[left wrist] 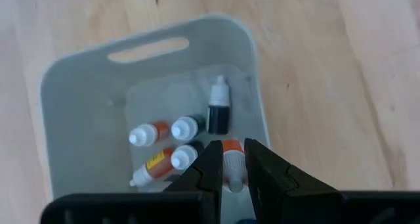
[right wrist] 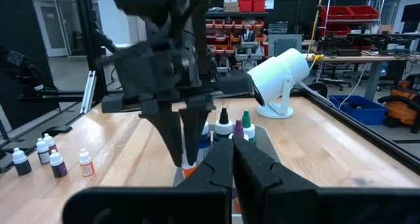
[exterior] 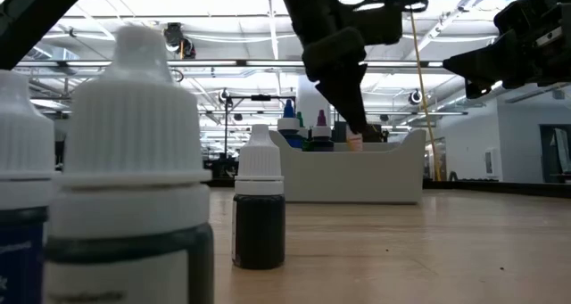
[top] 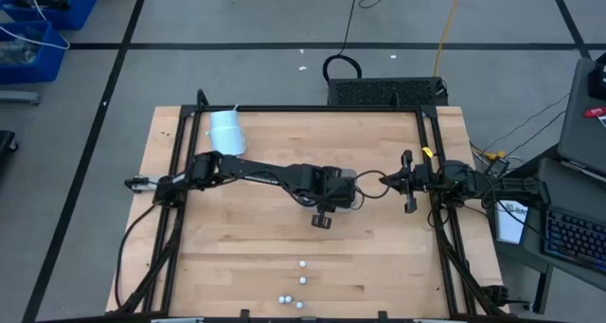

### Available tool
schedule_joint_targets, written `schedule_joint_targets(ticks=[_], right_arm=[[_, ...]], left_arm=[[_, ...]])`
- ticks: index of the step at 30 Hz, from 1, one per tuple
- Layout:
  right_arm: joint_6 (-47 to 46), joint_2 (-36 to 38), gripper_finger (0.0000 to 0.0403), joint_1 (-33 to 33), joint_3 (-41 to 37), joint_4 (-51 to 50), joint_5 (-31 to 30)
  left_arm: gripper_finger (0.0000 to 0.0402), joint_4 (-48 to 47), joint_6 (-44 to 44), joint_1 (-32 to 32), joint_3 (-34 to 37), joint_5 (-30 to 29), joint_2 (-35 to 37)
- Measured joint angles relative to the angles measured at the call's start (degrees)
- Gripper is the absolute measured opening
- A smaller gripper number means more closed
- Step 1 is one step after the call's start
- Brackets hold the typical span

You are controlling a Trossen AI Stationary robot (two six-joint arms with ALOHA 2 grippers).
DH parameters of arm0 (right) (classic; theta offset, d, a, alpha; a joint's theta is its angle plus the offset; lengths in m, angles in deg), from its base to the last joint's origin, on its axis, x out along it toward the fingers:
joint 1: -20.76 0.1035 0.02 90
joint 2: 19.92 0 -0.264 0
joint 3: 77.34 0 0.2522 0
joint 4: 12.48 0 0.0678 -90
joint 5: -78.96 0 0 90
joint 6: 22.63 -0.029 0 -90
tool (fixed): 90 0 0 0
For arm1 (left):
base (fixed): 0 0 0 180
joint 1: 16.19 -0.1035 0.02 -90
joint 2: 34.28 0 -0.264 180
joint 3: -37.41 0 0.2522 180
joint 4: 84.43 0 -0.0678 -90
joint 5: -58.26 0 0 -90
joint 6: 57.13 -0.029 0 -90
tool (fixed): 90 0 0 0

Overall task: Pick & Place food coloring
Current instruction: Put the bottom orange food coloring bottle into the bin

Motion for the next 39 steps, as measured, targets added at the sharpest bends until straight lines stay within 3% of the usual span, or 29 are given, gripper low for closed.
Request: schedule_joint_targets(ticks=[29, 39], right_arm=[[0.06, 0.0, 0.0, 0.0, 0.0, 0.0, 0.0], [0.22, -0.01, 0.0, 0.0, 0.0, 0.02, 0.0]], left_arm=[[0.0052, 5.38, 0.53, -1.77, 8.98, 0.56, -0.97], [0.0119, 6.92, -1.57, -1.44, 8.59, 0.75, -1.1]])
